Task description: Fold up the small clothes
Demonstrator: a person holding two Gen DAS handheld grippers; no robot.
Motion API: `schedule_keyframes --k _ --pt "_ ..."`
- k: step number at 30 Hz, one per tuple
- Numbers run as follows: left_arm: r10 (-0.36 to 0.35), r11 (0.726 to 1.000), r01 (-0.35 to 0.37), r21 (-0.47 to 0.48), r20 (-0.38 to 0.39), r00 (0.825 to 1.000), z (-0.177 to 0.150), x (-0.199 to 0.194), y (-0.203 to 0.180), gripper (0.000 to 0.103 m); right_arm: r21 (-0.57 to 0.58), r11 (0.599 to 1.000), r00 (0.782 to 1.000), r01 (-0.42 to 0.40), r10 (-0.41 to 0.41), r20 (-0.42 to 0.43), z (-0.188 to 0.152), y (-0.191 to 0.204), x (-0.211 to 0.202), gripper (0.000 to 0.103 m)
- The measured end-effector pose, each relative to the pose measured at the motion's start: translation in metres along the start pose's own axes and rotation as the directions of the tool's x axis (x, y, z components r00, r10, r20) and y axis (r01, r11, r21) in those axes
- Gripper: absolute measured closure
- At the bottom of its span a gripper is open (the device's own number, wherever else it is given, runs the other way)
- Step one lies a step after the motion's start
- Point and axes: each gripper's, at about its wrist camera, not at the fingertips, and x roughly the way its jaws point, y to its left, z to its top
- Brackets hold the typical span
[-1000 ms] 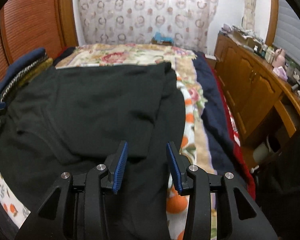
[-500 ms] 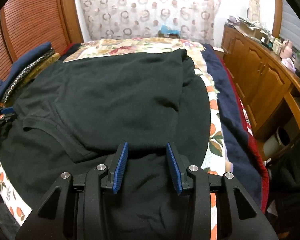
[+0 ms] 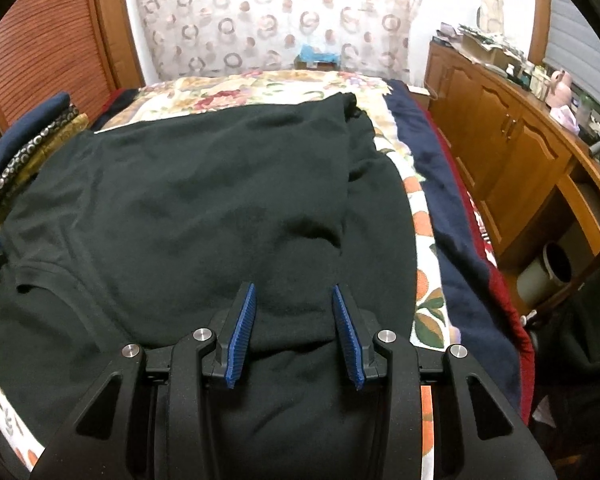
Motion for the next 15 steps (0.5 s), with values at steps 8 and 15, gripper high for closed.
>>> schedule_keyframes --k 8,15 --pt "0.009 1.0 -0.009 -0.01 -0.002 1.0 -0.001 0.0 0.002 0.028 -0.011 1.0 1.0 0.009 -0.009 0.03 -0.005 0.001 0.0 0.059" --pt "-0.049 0.996 0.053 -0.076 0.063 0.997 -0.003 -0.016 0.013 0.028 -0.014 1.0 1.0 0.007 -0.007 0.029 -0.006 0.002 -0.001 0.056"
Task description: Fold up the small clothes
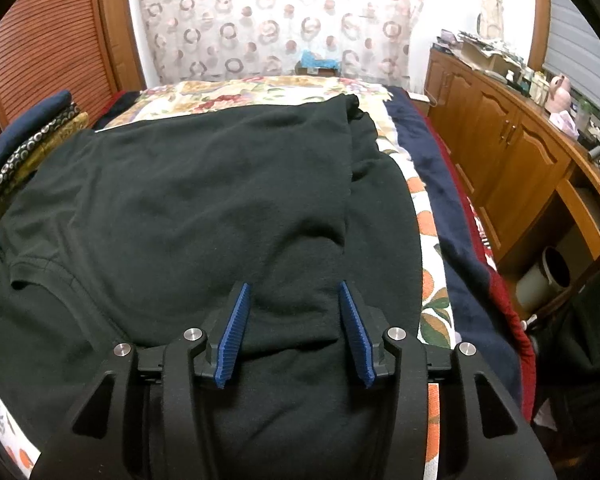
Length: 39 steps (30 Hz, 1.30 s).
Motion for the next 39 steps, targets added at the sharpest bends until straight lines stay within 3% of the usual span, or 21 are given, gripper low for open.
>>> schedule_keyframes --k 3,6,16,23,24,25,28,39 --pt "-0.004 1.0 0.004 -0.026 0.025 1.0 0.006 -0.006 0.006 0.039 -0.003 1.0 1.0 0.003 -0.003 0.0 0.0 0.0 0.0 0.056" --pt "-0.007 0.999 0.008 -0.038 0.022 1.0 0.013 -0.005 0.009 0.059 -0.004 1.0 1.0 0.001 -0.001 0.0 0.0 0.0 0.0 0.056" --pt "0.061 0.997 -0.063 -0.035 -0.058 0.996 0.02 0.019 0.006 0.06 -0.003 1.0 1.0 0.002 -0.002 0.0 0.0 -0.001 0.0 0.055" --pt "0.051 0.998 -0.053 -0.024 -0.063 0.997 0.017 0.022 0.003 0.06 -0.003 1.0 1.0 0.002 -0.002 0.0 -0.001 0.0 0.0 0.055" --pt "0.041 0.999 -0.042 -0.015 -0.062 0.997 0.017 0.022 0.002 0.065 -0.003 1.0 1.0 0.002 -0.002 0.001 -0.001 -0.001 0.0 0.055" --pt "0.037 0.999 -0.037 -0.004 -0.058 0.998 0.017 0.021 0.0 0.083 -0.003 1.0 1.0 0.002 -0.002 0.0 -0.001 -0.001 0.0 0.055" --pt "0.031 0.999 -0.03 0.01 -0.017 0.999 0.018 0.014 -0.005 0.096 -0.003 1.0 1.0 0.002 -0.002 0.001 -0.001 -0.001 0.0 0.055" --pt "-0.014 0.999 0.011 0.03 0.084 0.996 0.032 -0.012 -0.024 0.099 -0.003 1.0 1.0 0.003 -0.003 0.001 -0.001 -0.001 0.0 0.055"
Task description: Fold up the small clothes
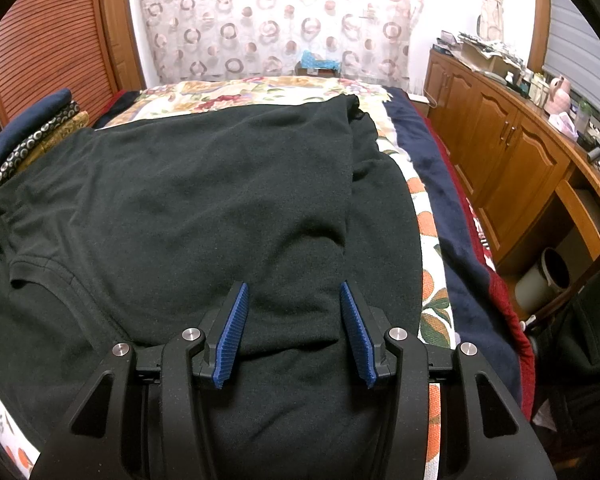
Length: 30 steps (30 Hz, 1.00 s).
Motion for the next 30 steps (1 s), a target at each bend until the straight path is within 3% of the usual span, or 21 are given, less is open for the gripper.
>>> schedule_keyframes --k 6,12,14,21,30 --pt "-0.017 1.0 0.017 -0.004 0.053 0.998 0.008 -0.014 -0.01 0.099 0.018 1.0 1.0 -0.012 0.012 0.003 0.002 -0.002 -0.001 0.056" --pt "-0.009 1.0 0.01 -0.007 0.072 0.997 0.007 -0.018 -0.013 0.099 -0.013 1.0 0.999 -0.024 0.024 0.047 0.003 0.0 -0.008 0.094" --pt "-0.006 1.0 0.007 -0.011 0.083 0.997 0.006 -0.02 -0.012 0.099 -0.028 1.0 0.996 -0.015 0.017 0.084 0.005 0.003 -0.015 0.098" --pt "-0.018 1.0 0.019 -0.004 0.136 0.991 0.009 -0.041 -0.014 0.1 -0.032 0.999 0.978 -0.04 0.046 0.205 0.019 0.003 -0.05 0.101" --pt "-0.056 0.998 0.057 0.002 0.203 0.978 0.002 -0.096 -0.019 0.1 -0.043 0.997 0.956 -0.063 0.072 0.284 0.022 0.003 -0.104 0.101"
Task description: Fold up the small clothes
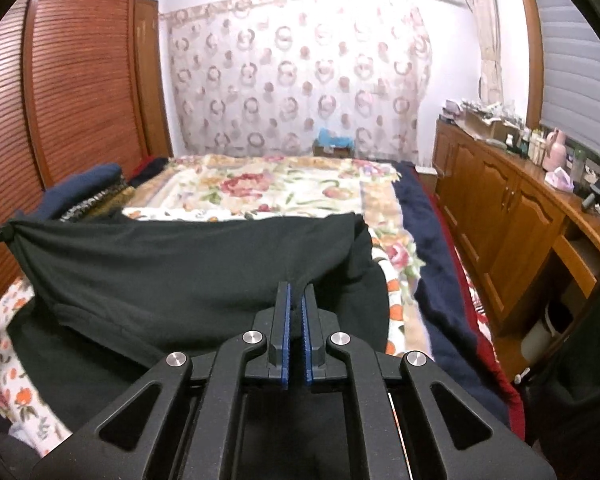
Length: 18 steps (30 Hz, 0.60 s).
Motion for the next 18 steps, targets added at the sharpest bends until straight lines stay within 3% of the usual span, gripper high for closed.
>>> schedule_keyframes --k 4,9,18 --pt "0.004 1.0 -0.004 -0.004 -0.001 1.0 -0.008 -0.017 0.003 0.1 -0.004 1.0 0.999 -0.019 0.019 0.03 -0.001 0.002 -0.032 0.101" --pt "0.024 1.0 -0.025 -0.019 -0.061 0.998 -0.037 -0.019 0.0 0.1 -0.027 0.999 0.999 -0.027 0.028 0.033 -0.012 0.01 -0.059 0.101" --pt "0.074 0.996 -0.08 -0.023 -0.198 0.977 -0.082 0.006 0.0 0.099 0.015 1.0 0.987 0.001 0.001 -0.162 -0.071 0.002 -0.01 0.1"
